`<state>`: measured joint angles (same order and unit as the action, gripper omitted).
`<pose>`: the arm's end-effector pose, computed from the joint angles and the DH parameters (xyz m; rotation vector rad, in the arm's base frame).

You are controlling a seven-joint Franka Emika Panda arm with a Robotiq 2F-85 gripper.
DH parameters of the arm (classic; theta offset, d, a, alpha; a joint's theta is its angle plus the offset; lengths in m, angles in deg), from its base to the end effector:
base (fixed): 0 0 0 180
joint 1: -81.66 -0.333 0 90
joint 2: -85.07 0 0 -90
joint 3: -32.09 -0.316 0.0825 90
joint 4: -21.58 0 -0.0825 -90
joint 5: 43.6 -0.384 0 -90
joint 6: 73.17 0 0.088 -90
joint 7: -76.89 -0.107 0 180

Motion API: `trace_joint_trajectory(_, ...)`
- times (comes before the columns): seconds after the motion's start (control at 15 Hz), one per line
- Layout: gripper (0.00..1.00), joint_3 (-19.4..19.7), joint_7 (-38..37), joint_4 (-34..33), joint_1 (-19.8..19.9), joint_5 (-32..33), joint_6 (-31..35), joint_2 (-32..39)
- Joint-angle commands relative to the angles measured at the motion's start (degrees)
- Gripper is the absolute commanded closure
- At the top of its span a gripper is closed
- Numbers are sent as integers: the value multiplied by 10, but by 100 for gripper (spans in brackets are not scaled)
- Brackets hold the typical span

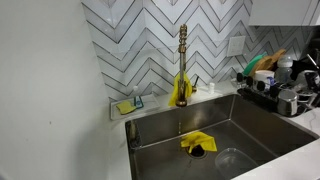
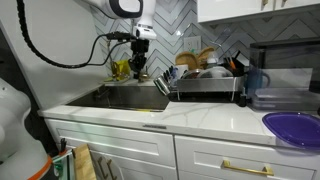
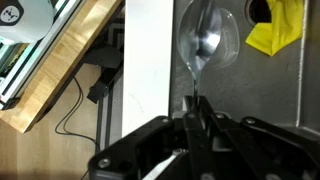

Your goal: Open the tap, pick up the silver spoon on the counter, rinse it with the running water and then put it back on the counter

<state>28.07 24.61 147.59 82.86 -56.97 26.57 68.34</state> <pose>0.4461 0.0448 0.4919 -2.6955 1.3469 0.3668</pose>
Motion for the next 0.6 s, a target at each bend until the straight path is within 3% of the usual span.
trace_joint_trajectory(0.0, 93, -7, -2, -6, -5, -6, -3, -4)
trace_joint_trajectory(0.4, 93, -10, -4, -11, -8, -9, -5, -8)
trace_joint_trajectory(0.53, 98, -14, 7, -24, -15, -10, -6, 14)
